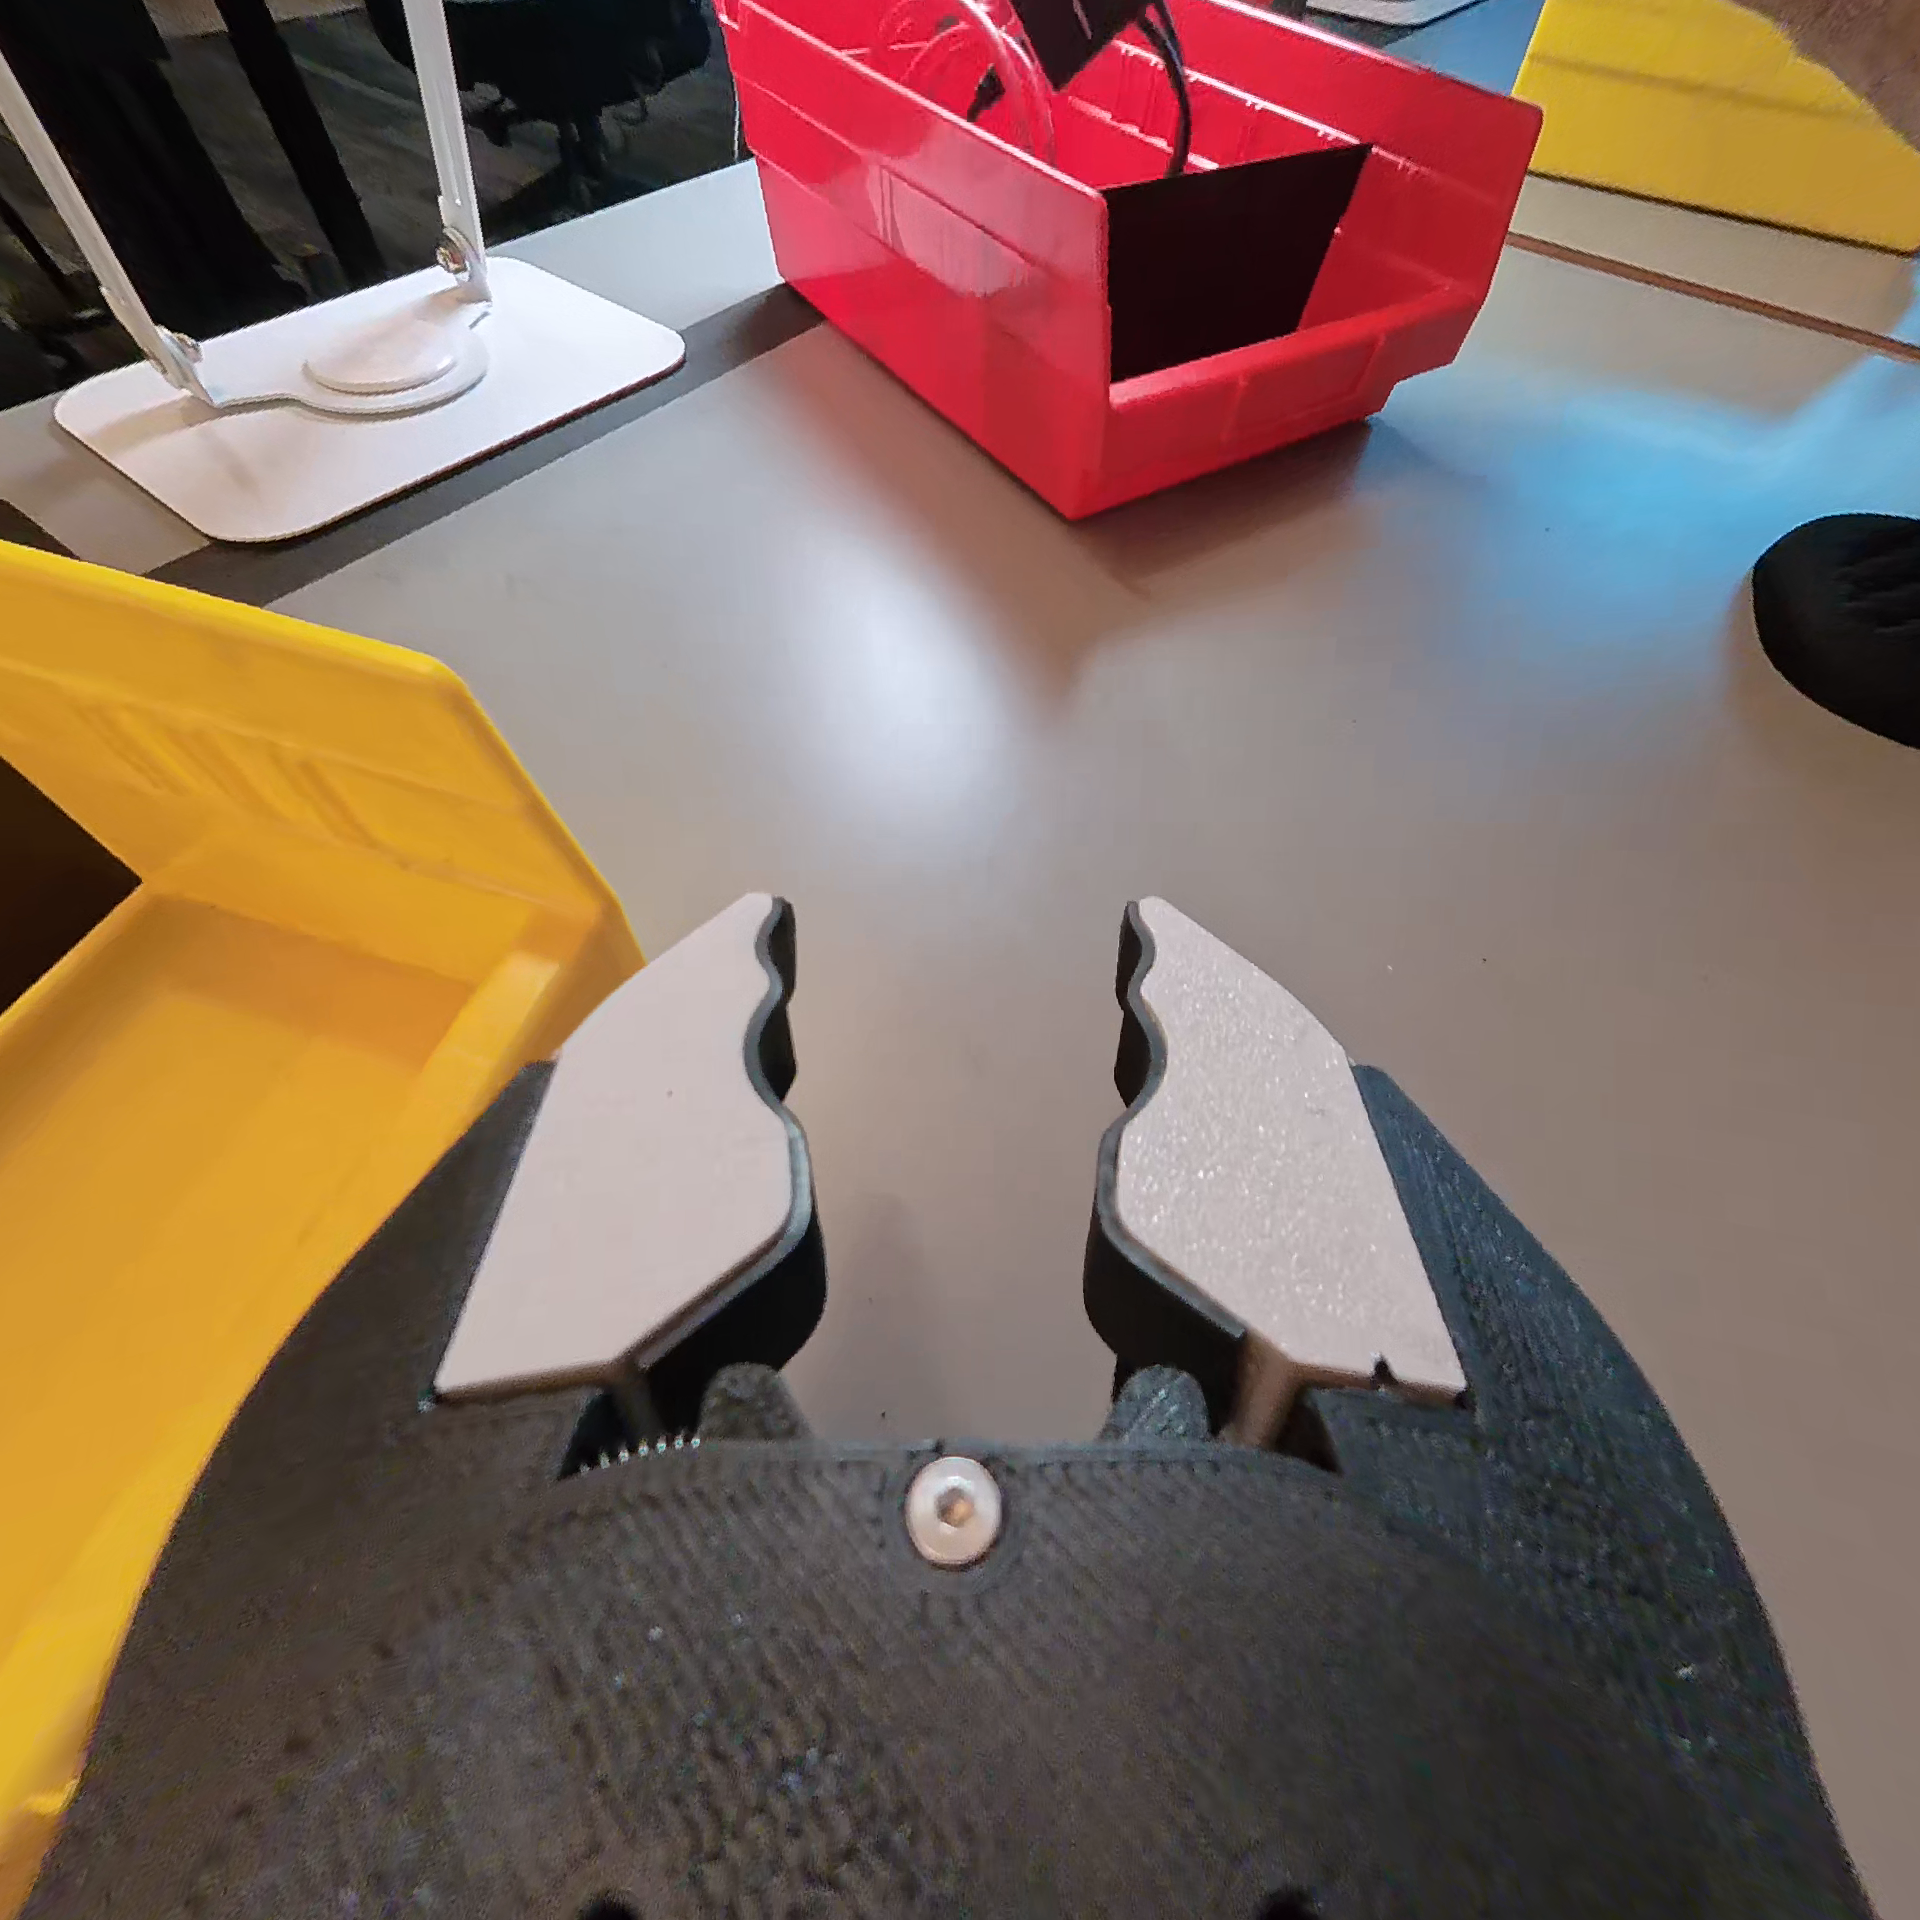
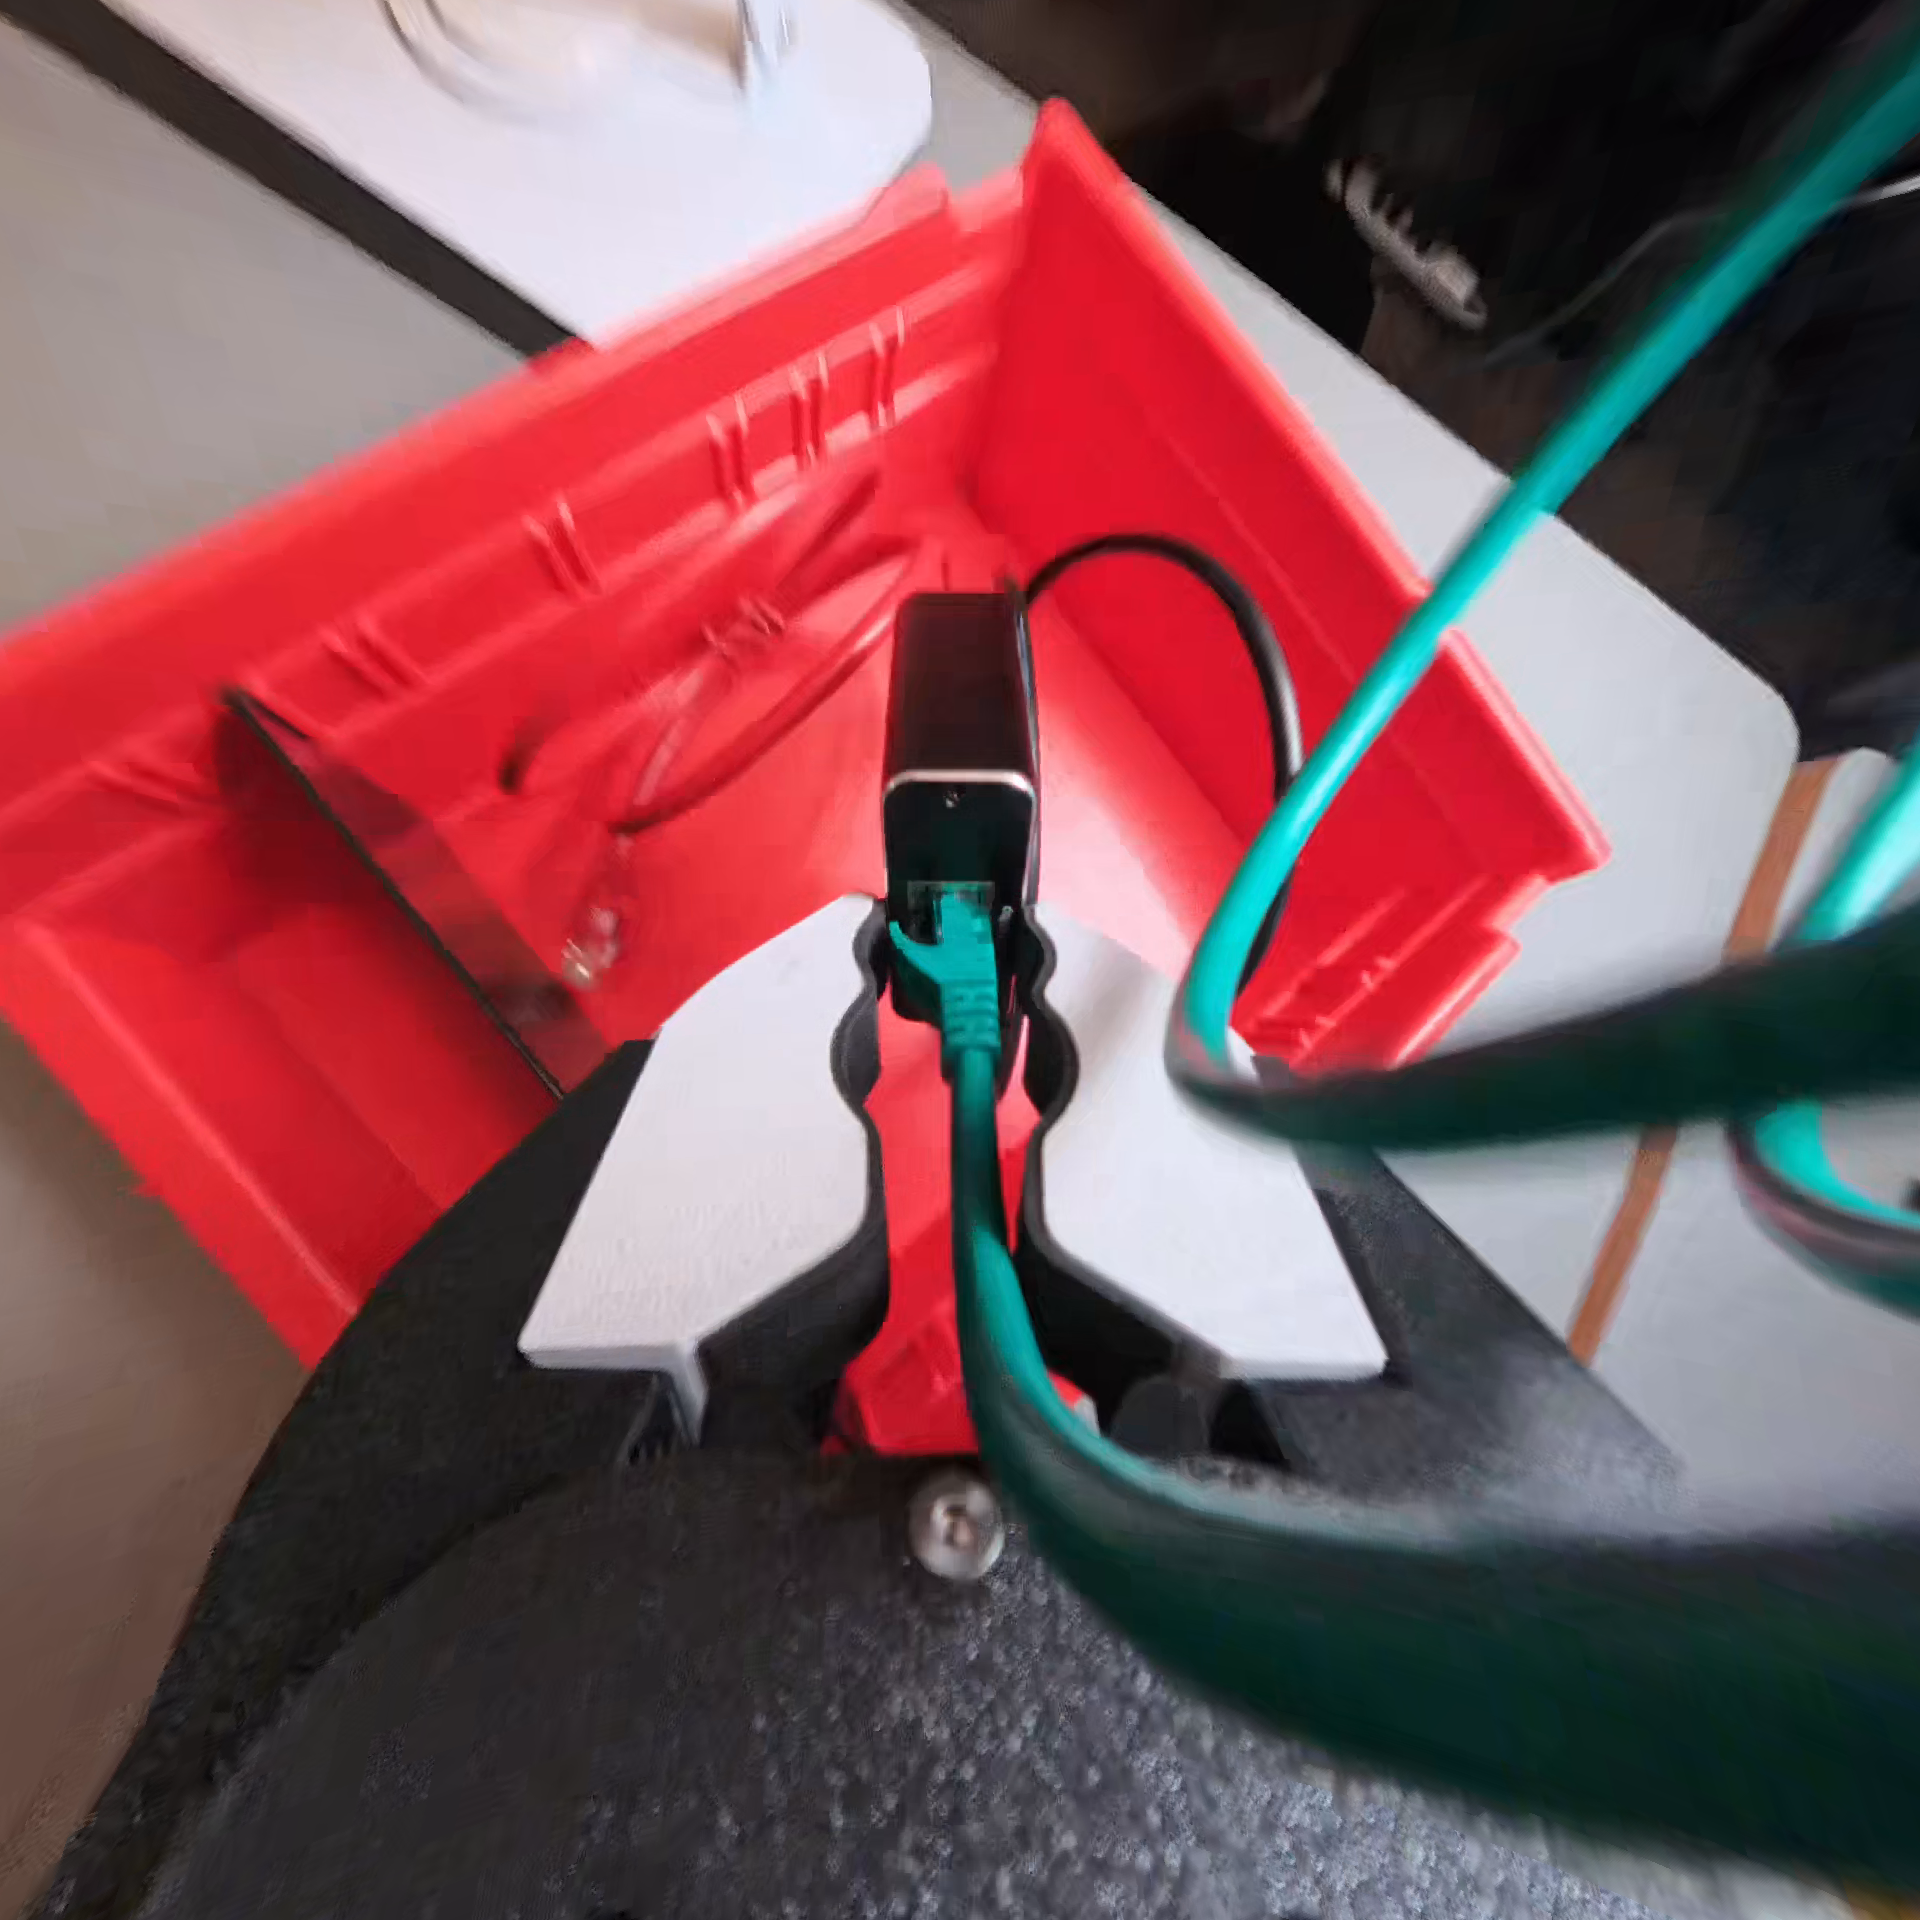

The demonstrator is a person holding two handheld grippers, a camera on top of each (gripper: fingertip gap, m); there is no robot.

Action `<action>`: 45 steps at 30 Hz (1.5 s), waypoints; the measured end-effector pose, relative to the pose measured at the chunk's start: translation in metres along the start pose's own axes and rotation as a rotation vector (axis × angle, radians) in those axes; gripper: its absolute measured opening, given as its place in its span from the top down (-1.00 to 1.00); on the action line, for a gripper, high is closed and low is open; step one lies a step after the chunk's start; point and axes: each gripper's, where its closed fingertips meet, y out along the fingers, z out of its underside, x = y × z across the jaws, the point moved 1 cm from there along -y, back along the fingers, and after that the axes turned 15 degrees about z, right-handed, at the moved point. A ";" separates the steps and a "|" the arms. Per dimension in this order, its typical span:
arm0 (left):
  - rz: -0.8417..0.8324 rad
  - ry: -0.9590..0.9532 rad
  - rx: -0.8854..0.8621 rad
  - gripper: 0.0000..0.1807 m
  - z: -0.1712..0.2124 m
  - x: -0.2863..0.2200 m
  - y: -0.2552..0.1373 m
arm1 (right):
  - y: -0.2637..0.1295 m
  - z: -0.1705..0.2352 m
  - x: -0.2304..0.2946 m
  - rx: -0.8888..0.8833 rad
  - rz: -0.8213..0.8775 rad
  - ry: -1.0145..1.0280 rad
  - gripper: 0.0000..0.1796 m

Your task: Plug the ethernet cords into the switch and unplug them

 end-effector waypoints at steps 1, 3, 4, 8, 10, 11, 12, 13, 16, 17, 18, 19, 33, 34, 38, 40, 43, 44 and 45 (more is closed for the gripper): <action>0.002 0.000 0.005 0.34 0.001 -0.001 0.000 | 0.005 0.006 0.001 0.021 0.021 -0.040 0.74; 0.005 -0.002 0.011 0.34 0.002 -0.001 0.002 | 0.010 0.009 0.001 0.031 0.023 -0.034 0.73; 0.005 -0.002 0.014 0.34 0.003 0.000 0.002 | 0.011 0.009 0.001 0.040 0.021 -0.031 0.73; 0.019 -0.026 0.034 0.35 0.009 0.001 0.007 | 0.018 0.008 -0.006 0.121 0.017 -0.035 0.74; 0.013 -0.024 0.043 0.35 0.011 0.002 0.008 | 0.025 0.006 -0.018 0.164 0.027 -0.017 0.72; -0.003 -0.014 0.044 0.35 0.011 0.004 0.007 | 0.028 0.005 -0.024 0.182 0.038 0.004 0.74; -0.027 0.000 0.043 0.34 0.009 0.006 0.005 | 0.031 0.005 -0.031 0.198 0.048 0.023 0.74; -0.058 0.013 0.040 0.34 0.008 0.009 0.002 | 0.034 0.005 -0.037 0.208 0.056 0.035 0.73; -0.157 0.034 0.018 0.34 0.001 0.020 -0.010 | 0.039 0.005 -0.053 0.211 0.111 0.051 0.62; -0.185 0.032 0.017 0.34 0.001 0.023 -0.013 | 0.038 0.005 -0.058 0.203 0.132 0.050 0.57; -0.216 0.028 0.018 0.34 0.001 0.027 -0.016 | 0.036 0.004 -0.061 0.190 0.148 0.041 0.53; -0.245 0.025 0.023 0.34 0.002 0.032 -0.019 | 0.033 0.004 -0.065 0.179 0.165 0.034 0.49; -0.341 -0.008 0.024 0.33 0.008 0.048 -0.030 | -0.040 0.032 -0.025 0.054 -0.032 -0.075 0.38; -0.342 -0.009 0.026 0.33 0.008 0.048 -0.030 | -0.048 0.039 -0.015 0.082 -0.078 -0.070 0.38; -0.336 -0.016 0.033 0.33 0.010 0.048 -0.028 | -0.068 0.062 -0.002 0.164 -0.120 -0.079 0.49; -0.332 -0.013 0.034 0.33 0.010 0.048 -0.027 | -0.072 0.065 -0.006 0.165 -0.121 -0.079 0.50; -0.324 -0.014 0.040 0.33 0.011 0.047 -0.024 | -0.064 0.056 -0.030 0.129 -0.026 -0.132 0.56; -0.321 -0.015 0.043 0.33 0.011 0.046 -0.022 | -0.061 0.052 -0.036 0.136 -0.016 -0.122 0.56; -0.320 -0.014 0.045 0.33 0.012 0.045 -0.022 | -0.057 0.047 -0.038 0.139 -0.028 -0.124 0.56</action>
